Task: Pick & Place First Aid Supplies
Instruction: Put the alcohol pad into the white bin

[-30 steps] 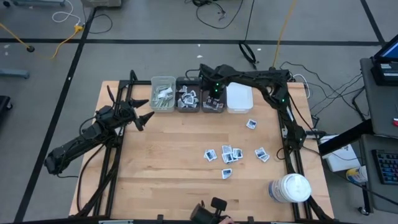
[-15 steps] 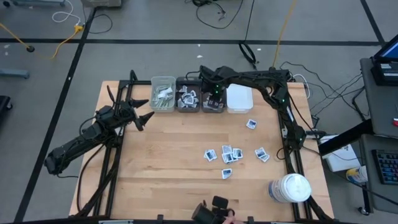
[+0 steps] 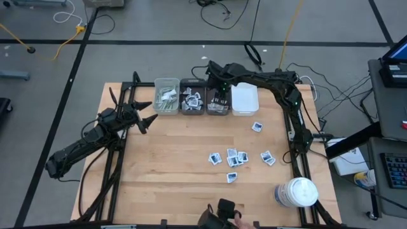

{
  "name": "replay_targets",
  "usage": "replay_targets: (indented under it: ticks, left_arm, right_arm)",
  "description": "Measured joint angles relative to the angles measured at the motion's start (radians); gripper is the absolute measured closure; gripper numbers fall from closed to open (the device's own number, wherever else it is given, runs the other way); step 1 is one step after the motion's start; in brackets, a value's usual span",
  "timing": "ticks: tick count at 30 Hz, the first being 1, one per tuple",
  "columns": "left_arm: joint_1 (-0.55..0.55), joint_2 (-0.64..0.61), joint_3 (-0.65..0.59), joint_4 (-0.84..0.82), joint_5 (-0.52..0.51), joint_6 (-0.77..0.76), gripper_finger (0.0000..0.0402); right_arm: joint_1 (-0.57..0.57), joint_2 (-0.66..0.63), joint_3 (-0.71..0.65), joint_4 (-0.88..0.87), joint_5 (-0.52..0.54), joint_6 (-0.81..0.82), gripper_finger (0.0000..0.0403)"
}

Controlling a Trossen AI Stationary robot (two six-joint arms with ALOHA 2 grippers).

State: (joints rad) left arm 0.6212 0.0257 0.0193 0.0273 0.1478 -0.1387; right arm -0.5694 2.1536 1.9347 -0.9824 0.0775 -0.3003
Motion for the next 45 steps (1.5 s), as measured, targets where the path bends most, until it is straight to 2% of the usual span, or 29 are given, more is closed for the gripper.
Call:
replay_targets:
  ticks: [7,15,25,32,39,45]
  left_arm:
    - [0.0,0.0,0.0,0.0,0.0,0.0,0.0009]
    - [0.0,0.0,0.0,0.0,0.0,0.0,0.0009]
    - [0.0,0.0,0.0,0.0,0.0,0.0,0.0009]
    - [0.0,0.0,0.0,0.0,0.0,0.0,0.0009]
    - [0.0,0.0,0.0,0.0,0.0,0.0,0.0009]
    - [0.0,0.0,0.0,0.0,0.0,0.0,0.0009]
  right_arm:
    - [0.0,-0.076,0.001,0.038,0.0,0.021,0.0192]
    - [-0.001,-0.086,0.001,0.131,0.0,-0.014,0.0192]
    - [0.039,-0.086,0.001,0.097,0.003,0.04,0.0193]
    - [0.088,-0.111,0.001,0.005,0.034,0.057,0.0193]
    - [0.108,-0.141,-0.007,-0.118,0.029,0.25,0.0193]
    - [0.114,-0.255,-0.181,-0.09,0.027,0.467,0.0193]
